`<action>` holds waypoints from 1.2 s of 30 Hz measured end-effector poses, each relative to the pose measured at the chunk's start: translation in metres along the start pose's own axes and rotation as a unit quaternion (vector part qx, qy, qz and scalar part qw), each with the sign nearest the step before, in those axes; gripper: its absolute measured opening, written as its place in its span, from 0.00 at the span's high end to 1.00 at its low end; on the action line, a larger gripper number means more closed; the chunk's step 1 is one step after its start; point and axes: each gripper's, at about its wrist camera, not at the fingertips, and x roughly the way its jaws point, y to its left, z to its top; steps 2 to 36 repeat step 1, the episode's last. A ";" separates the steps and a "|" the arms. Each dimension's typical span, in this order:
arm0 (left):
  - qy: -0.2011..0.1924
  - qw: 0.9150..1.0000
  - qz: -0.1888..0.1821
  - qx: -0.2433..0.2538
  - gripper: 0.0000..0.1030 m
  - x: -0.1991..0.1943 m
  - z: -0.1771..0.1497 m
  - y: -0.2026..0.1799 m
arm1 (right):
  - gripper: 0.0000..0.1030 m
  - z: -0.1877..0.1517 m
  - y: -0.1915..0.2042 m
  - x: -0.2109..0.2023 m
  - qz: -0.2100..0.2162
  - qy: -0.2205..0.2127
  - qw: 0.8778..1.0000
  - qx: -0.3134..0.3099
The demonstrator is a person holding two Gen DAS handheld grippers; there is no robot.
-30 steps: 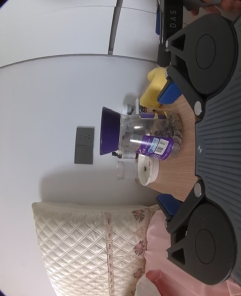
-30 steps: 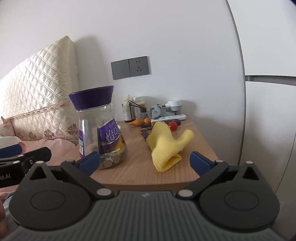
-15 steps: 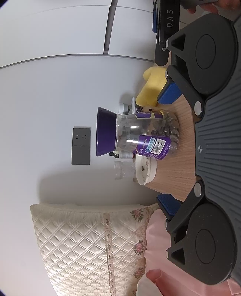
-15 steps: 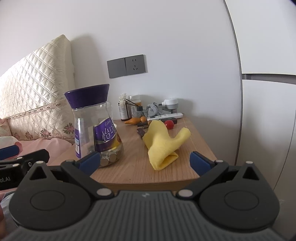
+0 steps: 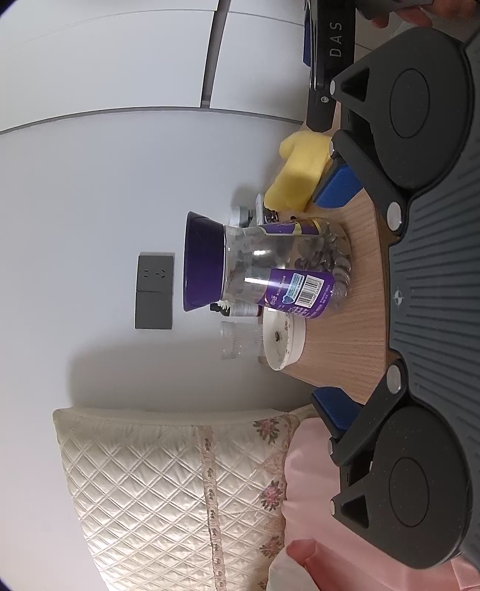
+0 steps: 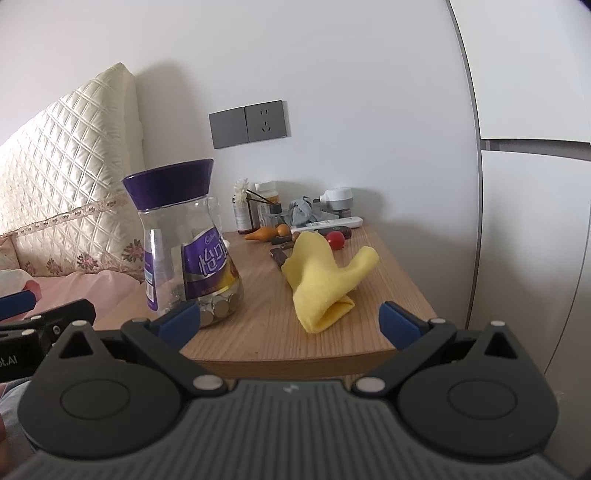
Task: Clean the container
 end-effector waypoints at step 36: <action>0.000 1.000 0.000 0.000 0.00 0.000 0.000 0.000 | 0.00 0.000 0.000 0.000 0.000 0.000 1.000 0.000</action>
